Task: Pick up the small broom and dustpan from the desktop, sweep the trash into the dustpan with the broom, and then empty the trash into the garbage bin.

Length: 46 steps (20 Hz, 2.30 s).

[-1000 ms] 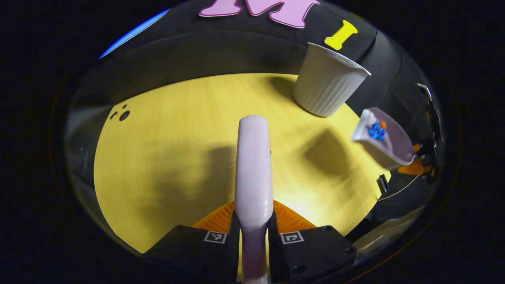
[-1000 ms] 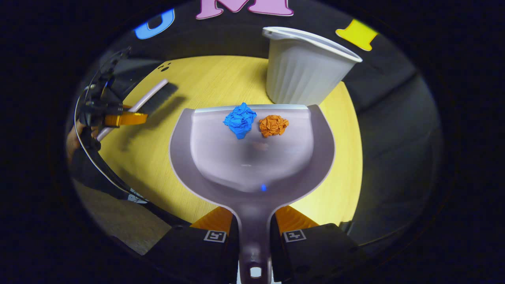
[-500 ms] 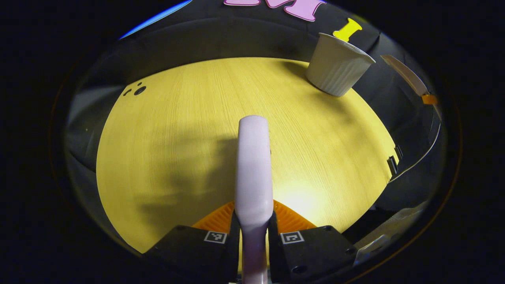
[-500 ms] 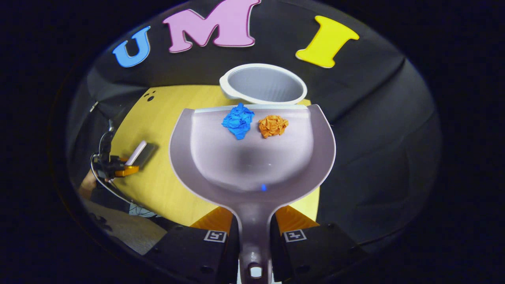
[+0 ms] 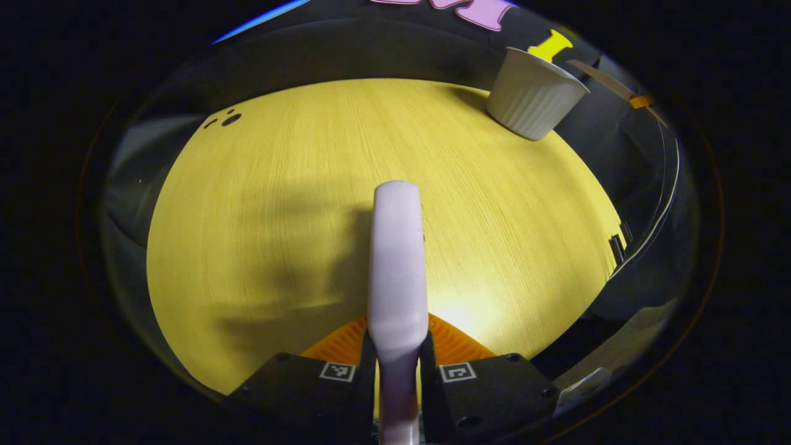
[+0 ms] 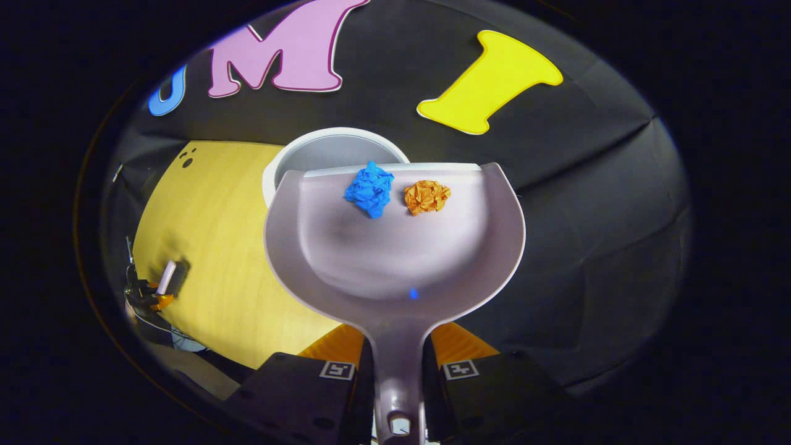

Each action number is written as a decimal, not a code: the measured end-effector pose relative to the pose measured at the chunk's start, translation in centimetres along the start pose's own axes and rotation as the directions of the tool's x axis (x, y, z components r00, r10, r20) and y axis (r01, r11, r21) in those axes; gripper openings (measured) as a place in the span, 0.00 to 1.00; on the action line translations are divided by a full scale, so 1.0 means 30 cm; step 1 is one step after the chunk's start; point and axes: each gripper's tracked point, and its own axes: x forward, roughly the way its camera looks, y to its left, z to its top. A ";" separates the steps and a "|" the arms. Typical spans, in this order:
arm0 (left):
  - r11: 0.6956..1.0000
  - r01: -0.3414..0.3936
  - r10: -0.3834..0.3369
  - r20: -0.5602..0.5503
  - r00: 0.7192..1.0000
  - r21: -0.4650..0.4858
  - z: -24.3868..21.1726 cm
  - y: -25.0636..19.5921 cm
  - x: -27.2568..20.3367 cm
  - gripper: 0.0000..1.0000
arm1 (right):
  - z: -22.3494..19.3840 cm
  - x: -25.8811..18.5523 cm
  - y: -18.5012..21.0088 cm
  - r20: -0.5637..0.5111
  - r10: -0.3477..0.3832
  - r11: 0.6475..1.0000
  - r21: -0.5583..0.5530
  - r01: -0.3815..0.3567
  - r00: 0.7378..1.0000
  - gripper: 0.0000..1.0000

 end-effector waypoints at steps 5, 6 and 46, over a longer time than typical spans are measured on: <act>0.999 -0.015 0.015 -0.003 1.000 -0.034 -0.034 0.024 -0.003 0.33 | -0.015 -0.068 -0.086 -0.162 -0.079 0.982 -0.185 0.049 0.984 0.36; 0.999 -0.016 0.016 -0.004 1.000 -0.043 -0.037 0.027 -0.003 0.33 | -0.009 -0.079 -0.109 -0.191 -0.100 0.973 -0.223 0.056 0.976 0.36; 0.985 -0.172 0.172 0.020 0.985 -0.013 0.090 0.092 0.000 0.35 | -0.228 0.016 0.507 0.001 0.399 0.899 -0.196 -0.391 0.917 0.34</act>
